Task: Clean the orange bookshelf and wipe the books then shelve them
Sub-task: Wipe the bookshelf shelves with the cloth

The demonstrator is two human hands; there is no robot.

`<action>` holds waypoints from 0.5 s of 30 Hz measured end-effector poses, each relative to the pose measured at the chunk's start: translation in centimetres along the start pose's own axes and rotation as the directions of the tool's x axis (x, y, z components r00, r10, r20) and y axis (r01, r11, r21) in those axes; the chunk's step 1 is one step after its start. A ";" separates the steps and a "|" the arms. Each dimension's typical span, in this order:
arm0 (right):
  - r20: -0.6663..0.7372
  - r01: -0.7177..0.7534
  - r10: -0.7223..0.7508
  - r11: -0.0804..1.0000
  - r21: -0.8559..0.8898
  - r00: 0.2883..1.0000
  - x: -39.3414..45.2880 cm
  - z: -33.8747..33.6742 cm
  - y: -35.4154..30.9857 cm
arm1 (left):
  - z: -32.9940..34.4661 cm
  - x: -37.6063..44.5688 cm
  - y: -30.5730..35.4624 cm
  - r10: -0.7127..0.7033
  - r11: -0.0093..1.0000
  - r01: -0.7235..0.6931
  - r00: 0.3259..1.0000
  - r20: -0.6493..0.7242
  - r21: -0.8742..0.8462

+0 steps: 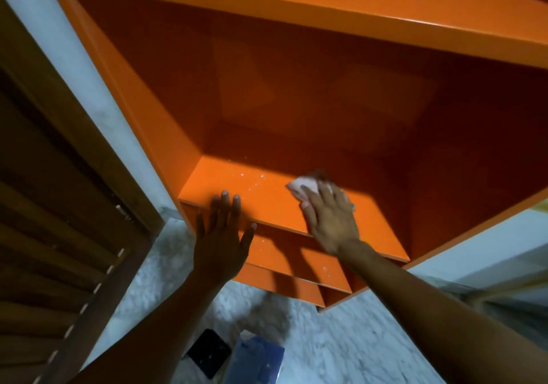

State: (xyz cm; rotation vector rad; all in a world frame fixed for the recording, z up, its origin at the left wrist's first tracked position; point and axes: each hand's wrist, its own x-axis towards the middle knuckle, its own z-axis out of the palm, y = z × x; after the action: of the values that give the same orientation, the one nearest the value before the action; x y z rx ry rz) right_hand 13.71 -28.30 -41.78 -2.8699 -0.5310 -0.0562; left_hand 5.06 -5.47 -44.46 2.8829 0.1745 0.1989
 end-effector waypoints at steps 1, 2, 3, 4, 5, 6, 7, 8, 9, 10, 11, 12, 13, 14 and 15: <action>0.014 0.076 -0.076 0.997 0.015 0.997 -0.7 0.4 -0.9 | -0.1 0.1 -0.6 -0.043 0.999 0.043 0.999 -0.017 0.003; 0.016 0.159 -0.159 0.987 0.015 0.987 -1.4 0.6 -1.7 | -0.3 0.2 -1.2 -0.077 0.997 0.077 0.997 -0.033 0.012; 0.010 0.244 -0.244 0.970 0.017 0.970 -2.0 0.8 -2.3 | -0.5 0.4 -1.8 -0.098 0.995 0.099 0.994 -0.041 0.028; 0.017 0.321 -0.322 0.947 0.030 0.947 -2.6 1.0 -2.7 | -0.7 0.6 -2.3 -0.109 0.993 0.111 0.993 -0.042 0.044; 0.016 0.384 -0.385 0.921 0.069 0.923 -3.1 1.3 -3.0 | -0.9 0.8 -2.8 -0.120 0.991 0.122 0.992 -0.038 0.052; 0.010 0.430 -0.435 0.894 0.128 0.901 -3.6 1.5 -3.3 | -1.1 1.1 -3.1 -0.132 0.990 0.134 0.991 -0.033 0.053; -0.010 0.469 -0.475 0.864 0.185 0.880 -3.9 1.6 -3.5 | -1.1 1.4 -3.3 -0.147 0.988 0.148 0.989 -0.025 0.046; -0.039 0.492 -0.498 0.838 0.236 0.866 -4.1 1.5 -3.5 | -1.1 1.6 -3.4 -0.159 0.986 0.159 0.987 -0.016 0.038; -0.071 0.503 -0.506 0.816 0.286 0.860 -4.0 1.3 -3.5 | -1.1 1.8 -3.5 -0.165 0.986 0.165 0.986 -0.010 0.032; -0.114 0.507 -0.499 0.797 0.328 0.859 -3.7 0.9 -3.5 | -1.0 1.9 -3.6 -0.162 0.986 0.162 0.987 -0.006 0.029; -0.172 0.505 -0.476 0.787 0.353 0.862 -3.2 0.3 -3.5 | -1.0 1.9 -3.7 -0.150 0.988 0.150 0.989 -0.008 0.029; -0.237 0.490 -0.430 0.791 0.367 0.871 -2.4 -0.4 -3.5 | -1.0 2.0 -3.9 -0.133 0.991 0.133 0.991 -0.014 0.028; -0.303 0.457 -0.361 0.811 0.366 0.882 -1.5 -1.3 -3.6 | -0.9 1.9 -4.0 -0.117 0.993 0.118 0.993 -0.025 0.026; -0.358 0.400 -0.268 0.837 0.374 0.894 -0.2 -2.0 -3.5 | -0.9 1.9 -4.2 -0.105 0.994 0.106 0.994 -0.036 0.023; -0.399 0.328 -0.162 0.859 0.393 0.903 1.1 -2.5 -3.2 | -0.9 1.9 -4.3 -0.097 0.995 0.098 0.994 -0.049 0.021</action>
State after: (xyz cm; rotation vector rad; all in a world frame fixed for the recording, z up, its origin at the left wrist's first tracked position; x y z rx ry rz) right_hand 13.59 -25.53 -38.59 -2.2493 -0.7269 -0.4262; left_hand 6.39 -0.88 -44.48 2.8854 0.3271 0.2492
